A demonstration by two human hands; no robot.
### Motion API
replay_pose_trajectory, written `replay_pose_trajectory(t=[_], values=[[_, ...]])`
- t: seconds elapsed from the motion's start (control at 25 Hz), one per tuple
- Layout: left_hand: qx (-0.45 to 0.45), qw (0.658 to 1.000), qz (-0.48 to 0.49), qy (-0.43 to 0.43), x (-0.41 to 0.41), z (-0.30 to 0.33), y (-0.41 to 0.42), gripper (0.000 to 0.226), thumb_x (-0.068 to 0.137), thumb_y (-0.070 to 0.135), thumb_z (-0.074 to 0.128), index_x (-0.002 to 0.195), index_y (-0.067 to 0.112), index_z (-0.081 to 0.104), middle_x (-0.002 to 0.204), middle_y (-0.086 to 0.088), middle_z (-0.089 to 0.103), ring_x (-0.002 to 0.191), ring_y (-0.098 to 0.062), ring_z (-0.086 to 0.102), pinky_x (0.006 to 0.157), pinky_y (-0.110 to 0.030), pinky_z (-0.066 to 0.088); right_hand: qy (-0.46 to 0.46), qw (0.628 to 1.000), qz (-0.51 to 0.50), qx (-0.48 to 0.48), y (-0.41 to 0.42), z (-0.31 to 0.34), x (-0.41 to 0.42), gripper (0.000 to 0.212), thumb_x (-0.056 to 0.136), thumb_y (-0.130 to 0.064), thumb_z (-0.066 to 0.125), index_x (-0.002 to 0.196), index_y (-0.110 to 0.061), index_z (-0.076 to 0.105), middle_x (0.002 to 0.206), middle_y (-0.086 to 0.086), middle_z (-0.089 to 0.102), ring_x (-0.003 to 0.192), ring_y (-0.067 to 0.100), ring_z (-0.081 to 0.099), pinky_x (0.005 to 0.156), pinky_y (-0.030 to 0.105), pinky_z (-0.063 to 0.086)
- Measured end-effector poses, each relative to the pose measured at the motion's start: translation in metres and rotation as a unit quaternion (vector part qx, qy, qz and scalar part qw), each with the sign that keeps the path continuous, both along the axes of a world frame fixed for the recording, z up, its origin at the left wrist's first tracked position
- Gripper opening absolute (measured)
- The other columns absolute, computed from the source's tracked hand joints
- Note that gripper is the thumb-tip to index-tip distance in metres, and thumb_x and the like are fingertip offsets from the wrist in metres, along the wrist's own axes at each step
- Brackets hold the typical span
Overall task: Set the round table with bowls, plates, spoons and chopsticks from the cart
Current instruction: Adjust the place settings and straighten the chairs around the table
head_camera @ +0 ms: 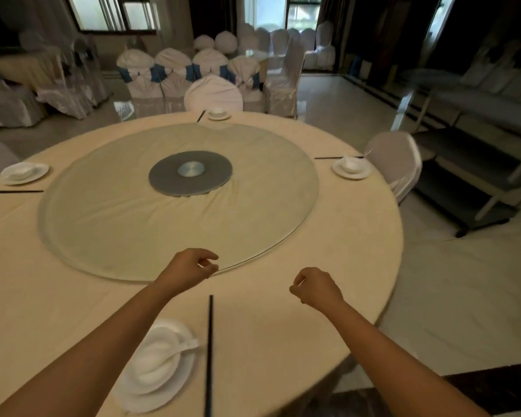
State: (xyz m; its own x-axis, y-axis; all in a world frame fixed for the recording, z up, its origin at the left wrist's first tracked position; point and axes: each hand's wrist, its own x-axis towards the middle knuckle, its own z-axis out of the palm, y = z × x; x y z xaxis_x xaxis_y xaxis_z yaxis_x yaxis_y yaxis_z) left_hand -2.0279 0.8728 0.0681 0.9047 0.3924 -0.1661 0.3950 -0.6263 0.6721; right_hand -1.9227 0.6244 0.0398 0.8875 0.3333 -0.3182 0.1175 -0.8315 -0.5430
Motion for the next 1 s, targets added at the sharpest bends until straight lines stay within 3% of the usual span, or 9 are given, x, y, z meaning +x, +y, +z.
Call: replay_pose_trajectory(t=[0.16, 0.4, 0.72, 1.0], values=[[0.003, 0.997, -0.030, -0.069, 0.081, 0.036, -0.104, 0.030, 0.084, 0.028, 0.063, 0.113, 0.026, 0.062, 0.082, 0.010, 0.068, 0.080, -0.011, 0.065, 0.068, -0.020, 0.045, -0.064, 0.998, 0.005, 0.001, -0.091, 0.049, 0.069, 0.024, 0.079, -0.030, 0.060, 0.100, -0.020, 0.065, 0.106, -0.001, 0.067, 0.094, 0.020, 0.065, 0.081, 0.032, 0.053], [0.051, 0.986, -0.088, -0.135, 0.184, 0.080, -0.231, 0.031, 0.083, 0.043, 0.058, 0.112, 0.036, 0.048, 0.089, 0.015, 0.064, 0.077, -0.001, 0.061, 0.071, -0.028, 0.049, -0.172, 0.985, -0.018, 0.016, -0.207, 0.108, 0.159, 0.033, 0.081, -0.034, 0.062, 0.111, -0.022, 0.061, 0.108, -0.004, 0.065, 0.095, 0.016, 0.061, 0.071, 0.025, 0.044], [0.147, 0.966, -0.164, -0.134, 0.332, 0.091, -0.313, 0.038, 0.083, 0.050, 0.055, 0.117, 0.036, 0.048, 0.094, 0.016, 0.061, 0.080, -0.002, 0.060, 0.075, -0.030, 0.051, -0.212, 0.976, -0.018, 0.046, -0.278, 0.111, 0.283, 0.040, 0.079, -0.035, 0.065, 0.117, -0.024, 0.058, 0.118, -0.002, 0.060, 0.097, 0.014, 0.059, 0.075, 0.029, 0.050], [0.086, 0.976, -0.138, -0.146, 0.489, 0.098, -0.341, 0.037, 0.084, 0.043, 0.059, 0.118, 0.029, 0.054, 0.097, 0.005, 0.067, 0.086, -0.010, 0.061, 0.081, -0.031, 0.052, -0.221, 0.975, -0.006, 0.033, -0.300, 0.141, 0.452, 0.042, 0.084, -0.030, 0.062, 0.125, -0.023, 0.054, 0.124, 0.003, 0.056, 0.106, 0.020, 0.058, 0.084, 0.034, 0.054]])
